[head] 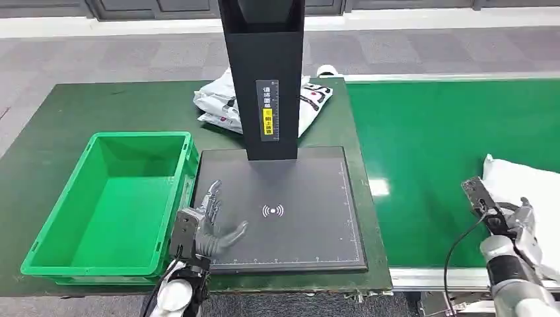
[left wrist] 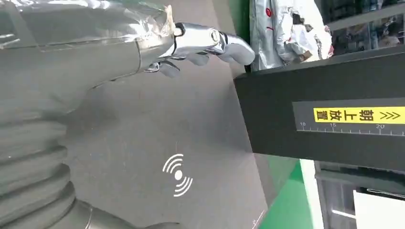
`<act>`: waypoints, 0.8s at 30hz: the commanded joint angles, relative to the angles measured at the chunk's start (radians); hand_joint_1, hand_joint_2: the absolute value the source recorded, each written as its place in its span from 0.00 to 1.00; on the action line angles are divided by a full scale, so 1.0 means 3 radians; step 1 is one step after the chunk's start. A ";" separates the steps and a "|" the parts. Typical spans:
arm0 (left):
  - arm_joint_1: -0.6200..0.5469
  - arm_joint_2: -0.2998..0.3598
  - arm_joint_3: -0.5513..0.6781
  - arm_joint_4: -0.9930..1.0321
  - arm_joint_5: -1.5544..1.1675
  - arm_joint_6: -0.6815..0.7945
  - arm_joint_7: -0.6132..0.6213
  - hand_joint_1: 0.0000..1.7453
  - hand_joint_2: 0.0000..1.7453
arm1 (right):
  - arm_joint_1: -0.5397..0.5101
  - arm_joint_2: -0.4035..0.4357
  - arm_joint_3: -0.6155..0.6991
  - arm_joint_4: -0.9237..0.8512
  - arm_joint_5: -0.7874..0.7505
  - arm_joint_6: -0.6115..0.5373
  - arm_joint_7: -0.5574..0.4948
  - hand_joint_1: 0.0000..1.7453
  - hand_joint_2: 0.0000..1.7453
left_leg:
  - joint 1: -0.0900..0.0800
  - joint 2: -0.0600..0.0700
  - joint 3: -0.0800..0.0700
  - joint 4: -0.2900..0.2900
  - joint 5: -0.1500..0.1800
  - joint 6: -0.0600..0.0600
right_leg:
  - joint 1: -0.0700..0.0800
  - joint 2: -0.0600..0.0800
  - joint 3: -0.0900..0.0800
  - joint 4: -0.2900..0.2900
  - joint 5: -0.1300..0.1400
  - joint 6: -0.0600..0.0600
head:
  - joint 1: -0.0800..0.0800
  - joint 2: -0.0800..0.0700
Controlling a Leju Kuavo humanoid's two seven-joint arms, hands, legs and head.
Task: Moved the parcel from conveyor to table for the left to box.
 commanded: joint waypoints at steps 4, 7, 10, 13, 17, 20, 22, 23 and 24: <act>-0.0158 0.0094 -0.0025 0.0263 0.0023 0.0000 0.0002 0.00 1.00 | -0.0346 -0.0140 0.0940 0.0602 0.1058 0.0488 0.1006 0.00 1.00 | 0.0004 0.0004 0.0002 -0.0004 0.0003 -0.0003 | 0.0006 -0.0011 0.0003 -0.0008 0.0004 -0.0004 | 0.0000 0.0000; -0.0157 0.0083 -0.0023 0.0298 0.0022 -0.0010 -0.0007 0.00 1.00 | -0.0404 -0.0100 0.1051 0.0589 0.1246 0.0634 0.1113 0.00 1.00 | 0.0003 0.0005 0.0001 -0.0002 0.0001 -0.0002 | 0.0005 -0.0005 0.0002 -0.0006 0.0004 -0.0003 | 0.0000 0.0000; -0.0167 0.0078 -0.0006 0.0313 0.0025 -0.0012 -0.0001 0.00 1.00 | -0.0477 -0.0078 0.1096 0.0584 0.1376 0.0673 0.1162 0.00 1.00 | 0.0003 0.0016 -0.0002 -0.0003 0.0002 -0.0003 | 0.0005 -0.0001 -0.0003 -0.0006 0.0007 -0.0004 | 0.0000 0.0000; -0.0106 0.0072 -0.0002 0.0319 0.0026 -0.0007 0.0002 0.00 1.00 | -0.0455 -0.0056 0.1152 0.0554 0.1553 0.0631 0.1269 0.00 1.00 | 0.0001 0.0007 -0.0002 0.0000 0.0002 -0.0001 | 0.0003 -0.0004 -0.0003 -0.0002 0.0004 -0.0003 | 0.0000 -0.0001; -0.0073 0.0084 -0.0010 0.0313 0.0028 0.0003 -0.0005 0.00 1.00 | -0.0461 -0.0056 0.1177 0.0556 0.1633 0.0673 0.1304 0.00 1.00 | 0.0001 0.0004 0.0001 -0.0002 0.0001 0.0000 | 0.0002 -0.0003 0.0001 -0.0003 0.0002 -0.0002 | 0.0000 -0.0001; -0.0104 0.0116 -0.0034 0.0375 0.0058 -0.0010 -0.0009 0.00 1.00 | -0.0512 -0.0016 0.1035 0.0597 0.1603 0.1108 0.1104 0.00 1.00 | 0.0001 0.0007 0.0000 -0.0002 0.0001 0.0000 | 0.0003 -0.0004 0.0000 -0.0003 0.0002 -0.0003 | 0.0000 -0.0001; -0.0139 0.0114 -0.0035 0.0465 0.0070 -0.0021 -0.0030 0.00 1.00 | -0.0520 0.0024 0.0967 0.0603 0.1605 0.1333 0.0968 0.00 1.00 | 0.0000 0.0005 0.0000 -0.0002 0.0001 0.0000 | 0.0001 -0.0004 0.0000 -0.0003 0.0002 -0.0002 | 0.0000 0.0000; -0.0166 0.0114 -0.0039 0.0518 0.0070 -0.0030 -0.0044 0.00 1.00 | -0.0545 0.0046 0.0935 0.0625 0.1590 0.1466 0.0873 0.00 1.00 | 0.0002 0.0009 0.0001 -0.0004 0.0002 -0.0001 | 0.0004 -0.0004 0.0001 -0.0006 0.0004 -0.0004 | 0.0000 0.0000; -0.0189 0.0115 -0.0040 0.0546 0.0071 -0.0035 -0.0047 0.00 1.00 | -0.0558 0.0055 0.0918 0.0630 0.1581 0.1541 0.0823 0.00 1.00 | 0.0000 0.0007 0.0001 -0.0003 0.0002 0.0000 | 0.0001 -0.0003 0.0001 -0.0003 0.0003 -0.0003 | 0.0000 0.0000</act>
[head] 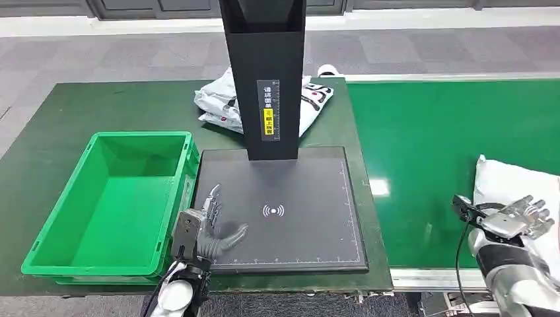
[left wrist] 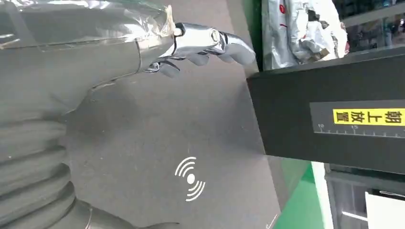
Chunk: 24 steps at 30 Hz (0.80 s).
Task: Moved the parcel from conveyor to table for the left to box.
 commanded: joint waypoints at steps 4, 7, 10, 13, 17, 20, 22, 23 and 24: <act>-0.0236 0.0090 -0.0039 0.0468 0.0044 -0.0068 -0.0041 0.00 1.00 | -0.0231 0.0149 -0.0075 0.0262 -0.0092 0.0947 -0.0601 0.00 1.00 | 0.0005 0.0018 0.0000 -0.0004 0.0004 -0.0004 | 0.0007 0.0000 -0.0001 -0.0008 0.0008 -0.0005 | 0.0000 0.0000; -0.0243 0.0079 -0.0025 0.0456 0.0046 -0.0088 -0.0041 0.00 1.00 | -0.0228 0.0153 -0.0113 0.0266 -0.0082 0.1032 -0.0694 0.00 1.00 | 0.0002 0.0010 0.0001 -0.0002 0.0002 -0.0002 | 0.0003 -0.0002 0.0000 -0.0003 0.0004 -0.0003 | 0.0000 -0.0001; -0.0249 0.0070 -0.0033 0.0460 0.0024 -0.0094 -0.0033 0.00 1.00 | -0.0228 0.0152 -0.0143 0.0264 -0.0104 0.1138 -0.0825 0.00 1.00 | 0.0003 0.0012 0.0001 -0.0001 0.0001 -0.0002 | 0.0004 0.0000 -0.0001 -0.0003 0.0003 -0.0003 | 0.0001 0.0000; -0.0266 0.0051 -0.0035 0.0482 0.0002 -0.0106 -0.0024 0.00 1.00 | -0.0190 0.0136 -0.0207 0.0249 -0.0163 0.1254 -0.0994 0.00 1.00 | 0.0002 0.0010 0.0002 -0.0002 0.0001 -0.0002 | 0.0003 -0.0003 0.0001 -0.0004 0.0003 -0.0003 | 0.0000 0.0000; -0.0274 0.0049 -0.0036 0.0486 0.0000 -0.0107 -0.0023 0.00 1.00 | -0.0180 0.0132 -0.0208 0.0248 -0.0163 0.1247 -0.1000 0.00 1.00 | 0.0002 0.0006 0.0001 -0.0001 0.0001 -0.0002 | 0.0003 -0.0005 0.0001 -0.0002 0.0002 -0.0002 | 0.0000 0.0000; -0.0285 0.0049 -0.0035 0.0499 -0.0002 -0.0111 -0.0021 0.00 1.00 | -0.0179 0.0130 -0.0222 0.0254 -0.0178 0.1279 -0.1033 0.53 1.00 | 0.0003 0.0009 0.0001 -0.0003 0.0003 -0.0003 | 0.0004 -0.0005 0.0000 -0.0005 0.0004 -0.0004 | 0.0000 -0.0001; -0.0294 0.0046 -0.0032 0.0508 -0.0003 -0.0116 -0.0020 0.00 1.00 | -0.0175 0.0126 -0.0227 0.0247 -0.0183 0.1293 -0.1055 1.00 1.00 | 0.0002 0.0007 0.0001 -0.0002 0.0002 -0.0002 | 0.0003 -0.0005 0.0000 -0.0003 0.0003 -0.0003 | 0.0000 0.0000; -0.0294 0.0046 -0.0032 0.0508 -0.0003 -0.0116 -0.0020 0.00 1.00 | -0.0175 0.0126 -0.0227 0.0247 -0.0183 0.1293 -0.1055 1.00 1.00 | 0.0003 0.0008 0.0001 -0.0002 0.0003 -0.0003 | 0.0005 -0.0006 0.0001 -0.0005 0.0004 -0.0004 | 0.0000 -0.0001; -0.0296 0.0047 -0.0031 0.0507 -0.0003 -0.0116 -0.0020 0.00 1.00 | -0.0182 0.0129 -0.0227 0.0243 -0.0185 0.1292 -0.1060 1.00 1.00 | 0.0004 0.0008 0.0000 -0.0001 0.0003 -0.0002 | 0.0005 -0.0006 0.0000 -0.0005 0.0004 -0.0003 | 0.0000 -0.0001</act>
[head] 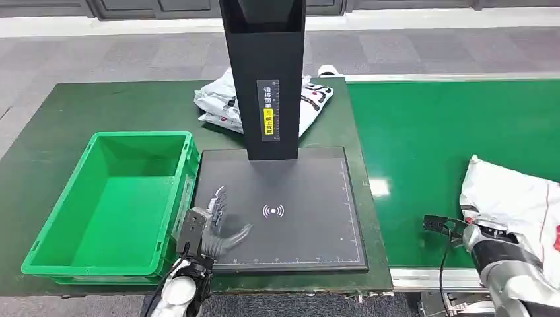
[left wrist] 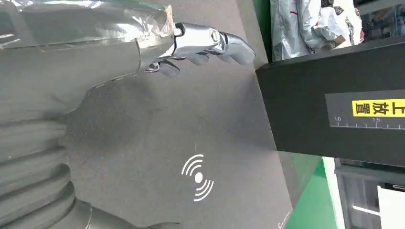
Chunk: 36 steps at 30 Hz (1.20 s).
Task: Moved the parcel from conveyor to table for the left to box.
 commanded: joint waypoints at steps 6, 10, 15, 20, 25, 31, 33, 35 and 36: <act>-0.0144 0.0044 -0.0029 0.0207 -0.0010 -0.0029 0.0021 0.00 1.00 | -0.0127 0.0056 -0.0229 0.0184 -0.0031 0.0048 -0.0064 1.00 1.00 | 0.0003 0.0009 0.0001 -0.0003 0.0002 -0.0003 | 0.0005 -0.0006 0.0002 -0.0006 0.0004 -0.0004 | 0.0000 0.0000; -0.0127 0.0048 -0.0016 0.0182 -0.0010 -0.0027 0.0025 0.00 1.00 | -0.0143 0.0076 -0.0249 0.0151 -0.0050 -0.0009 -0.0072 1.00 1.00 | 0.0004 0.0008 0.0001 -0.0003 0.0003 -0.0003 | 0.0005 -0.0007 0.0002 -0.0006 0.0004 -0.0004 | 0.0000 0.0001; -0.0044 0.0041 0.0014 0.0068 -0.0022 -0.0020 0.0046 0.00 1.00 | -0.0174 0.0123 -0.0336 0.0115 -0.0131 -0.0228 -0.0046 1.00 1.00 | 0.0002 0.0012 0.0001 -0.0001 0.0000 -0.0002 | 0.0003 0.0000 -0.0001 -0.0003 0.0003 -0.0003 | 0.0000 0.0001; 0.0126 0.0027 0.0063 -0.0144 -0.0064 0.0010 0.0100 0.00 1.00 | -0.0263 0.0280 -0.0728 0.0040 -0.0480 -0.0839 -0.0005 1.00 1.00 | 0.0004 0.0023 0.0000 -0.0003 0.0000 -0.0003 | 0.0005 0.0007 -0.0002 -0.0005 0.0006 -0.0005 | 0.0000 0.0000; 0.0168 0.0023 0.0066 -0.0207 -0.0075 0.0025 0.0106 0.00 1.00 | -0.0262 0.0345 -0.1043 -0.0037 -0.0807 -0.1073 -0.0176 1.00 1.00 | 0.0003 0.0025 -0.0001 -0.0003 0.0000 -0.0003 | 0.0005 0.0009 -0.0003 -0.0004 0.0006 -0.0004 | 0.0000 0.0000; 0.0213 -0.0038 0.0138 -0.0334 -0.0152 0.0168 0.0148 0.00 1.00 | -0.0404 0.0675 -0.1648 -0.0572 -0.1957 -0.1375 -0.1446 1.00 1.00 | 0.0001 0.0035 -0.0007 0.0000 -0.0001 -0.0005 | 0.0002 0.0019 -0.0013 0.0002 0.0008 -0.0005 | 0.0001 0.0001; 0.0217 -0.0071 0.0195 -0.0363 -0.0194 0.0199 0.0158 0.00 1.00 | -0.0335 0.0914 -0.1375 -0.1073 -0.2259 -0.1254 -0.1543 1.00 1.00 | -0.0001 0.0025 -0.0007 0.0001 0.0000 -0.0004 | 0.0000 0.0015 -0.0012 0.0004 0.0005 -0.0004 | 0.0000 0.0001; 0.0236 -0.0084 0.0221 -0.0385 -0.0225 0.0199 0.0160 0.00 1.00 | -0.0199 0.1052 -0.0972 -0.1558 -0.2572 -0.1140 -0.1489 1.00 1.00 | 0.0002 0.0037 -0.0007 -0.0001 0.0000 -0.0006 | 0.0003 0.0024 -0.0013 0.0003 0.0009 -0.0006 | 0.0001 0.0001; 0.0247 -0.0088 0.0225 -0.0391 -0.0238 0.0195 0.0157 0.00 1.00 | -0.0124 0.1088 -0.0718 -0.1785 -0.2753 -0.1105 -0.1441 1.00 1.00 | 0.0004 0.0039 -0.0008 0.0001 0.0000 -0.0007 | 0.0005 0.0024 -0.0014 0.0003 0.0009 -0.0006 | 0.0001 0.0000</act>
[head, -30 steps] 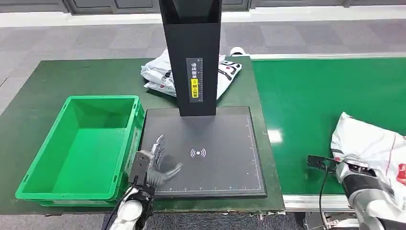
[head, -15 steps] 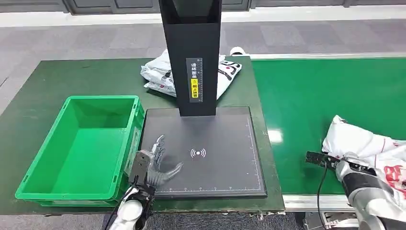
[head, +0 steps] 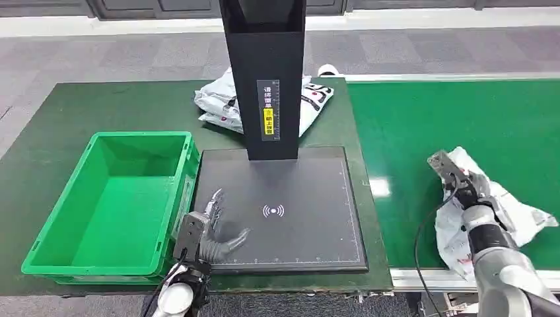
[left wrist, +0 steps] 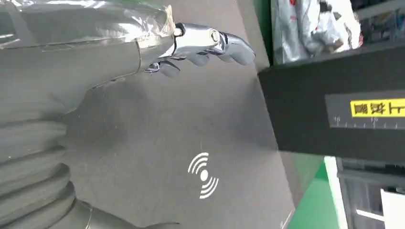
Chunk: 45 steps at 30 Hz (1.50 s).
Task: Moved the parcel from conveyor to table for the left to box.
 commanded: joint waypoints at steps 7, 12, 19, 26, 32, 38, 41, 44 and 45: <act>0.0031 -0.0013 0.0140 0.0017 -0.0083 0.0073 -0.0043 0.00 1.00 | 0.0406 0.0656 0.1318 -0.2294 -0.1468 0.0241 0.0052 1.00 1.00 | 0.0005 0.0014 0.0000 -0.0003 0.0002 -0.0005 | 0.0006 0.0006 -0.0007 -0.0002 0.0003 -0.0005 | -0.0001 0.0000; 0.0042 -0.0008 0.0101 0.0030 -0.0068 0.0069 -0.0056 0.00 1.00 | 0.0477 0.0605 0.1498 -0.2357 -0.1616 0.0284 -0.0036 1.00 1.00 | 0.0005 0.0009 -0.0001 -0.0002 0.0004 -0.0004 | 0.0007 0.0001 -0.0006 -0.0002 0.0003 -0.0004 | -0.0001 -0.0001; -0.0029 -0.0011 0.0029 0.0065 -0.0058 0.0032 -0.0071 0.00 1.00 | 0.0540 0.0724 0.2309 -0.2410 -0.1803 0.0426 -0.0039 1.00 1.00 | 0.0007 0.0022 -0.0003 -0.0004 0.0002 -0.0006 | 0.0008 0.0009 -0.0008 -0.0006 0.0007 -0.0006 | -0.0001 0.0000; -0.0048 -0.0003 0.0007 0.0070 -0.0058 0.0016 -0.0072 0.00 1.00 | 0.0512 0.0713 0.2690 -0.2321 -0.1969 0.0336 -0.0018 1.00 1.00 | 0.0009 0.0013 -0.0002 -0.0006 0.0005 -0.0008 | 0.0013 -0.0003 -0.0009 -0.0006 0.0005 -0.0007 | -0.0001 -0.0001; -0.0046 -0.0003 0.0007 0.0069 -0.0058 0.0016 -0.0074 0.00 1.00 | 0.0502 0.0685 0.2709 -0.2329 -0.2003 0.0330 -0.0013 1.00 1.00 | 0.0014 0.0007 -0.0006 -0.0004 0.0007 -0.0004 | 0.0016 -0.0009 -0.0005 -0.0010 0.0006 -0.0003 | 0.0000 0.0000; -0.0051 -0.0004 0.0003 0.0071 -0.0058 0.0013 -0.0074 0.00 1.00 | 0.0504 0.0706 0.2748 -0.2322 -0.2014 0.0370 -0.0016 1.00 1.00 | 0.0008 0.0001 -0.0009 -0.0001 0.0007 -0.0007 | 0.0009 -0.0008 -0.0010 -0.0003 0.0002 -0.0004 | -0.0001 -0.0001; -0.0127 0.0016 -0.0075 0.0152 -0.0064 -0.0006 -0.0078 0.00 1.00 | 0.0414 0.0865 0.2932 -0.2149 -0.2089 0.0388 0.0013 1.00 1.00 | 0.0007 0.0006 -0.0009 0.0001 0.0005 -0.0006 | 0.0008 -0.0001 -0.0013 0.0000 0.0002 -0.0004 | -0.0001 0.0000; -0.0197 0.0056 -0.0173 0.0221 -0.0022 0.0045 -0.0110 0.00 1.00 | 0.0184 0.0994 0.3105 -0.1765 -0.2419 0.0423 -0.0008 1.00 1.00 | 0.0010 0.0016 -0.0008 -0.0001 0.0006 -0.0008 | 0.0012 0.0002 -0.0014 -0.0002 0.0006 -0.0006 | 0.0000 0.0000; -0.0195 0.0058 -0.0177 0.0215 -0.0012 0.0058 -0.0116 0.00 1.00 | 0.0157 0.1021 0.3128 -0.1722 -0.2451 0.0426 -0.0020 1.00 1.00 | 0.0008 0.0016 -0.0008 0.0001 0.0004 -0.0007 | 0.0009 0.0008 -0.0015 0.0001 0.0004 -0.0005 | -0.0001 0.0000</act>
